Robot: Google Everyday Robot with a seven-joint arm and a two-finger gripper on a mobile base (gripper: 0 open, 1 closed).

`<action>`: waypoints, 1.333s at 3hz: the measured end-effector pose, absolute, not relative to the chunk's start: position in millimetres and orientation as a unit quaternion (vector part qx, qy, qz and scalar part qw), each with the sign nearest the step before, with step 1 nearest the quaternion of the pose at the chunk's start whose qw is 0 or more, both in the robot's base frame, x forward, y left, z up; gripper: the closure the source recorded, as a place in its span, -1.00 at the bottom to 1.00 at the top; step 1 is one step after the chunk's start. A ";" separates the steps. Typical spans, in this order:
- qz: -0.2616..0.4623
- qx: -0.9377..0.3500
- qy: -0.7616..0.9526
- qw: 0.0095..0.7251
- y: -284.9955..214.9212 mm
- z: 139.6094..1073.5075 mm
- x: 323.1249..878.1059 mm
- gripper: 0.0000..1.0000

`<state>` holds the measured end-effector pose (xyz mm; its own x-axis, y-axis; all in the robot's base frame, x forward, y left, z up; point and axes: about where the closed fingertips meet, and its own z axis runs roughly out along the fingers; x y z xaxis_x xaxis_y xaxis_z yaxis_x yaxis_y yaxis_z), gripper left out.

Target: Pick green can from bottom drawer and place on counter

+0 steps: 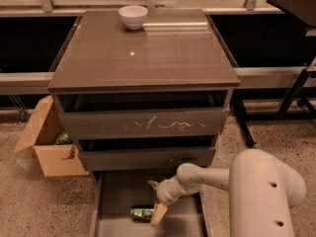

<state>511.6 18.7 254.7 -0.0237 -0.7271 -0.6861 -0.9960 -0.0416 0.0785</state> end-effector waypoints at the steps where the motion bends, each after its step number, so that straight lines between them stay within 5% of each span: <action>1: 0.293 -0.658 0.654 0.229 20.5 249.0 512.3 -1.00; 4: 0.258 -0.684 0.640 0.236 43.6 171.3 525.2 -1.00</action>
Offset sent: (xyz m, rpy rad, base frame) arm 0.0061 0.0105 -0.0392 -0.0429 -0.0453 -0.0053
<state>525.2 43.6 171.3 0.0475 -0.7544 -0.6547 -0.9976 -0.0692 0.0074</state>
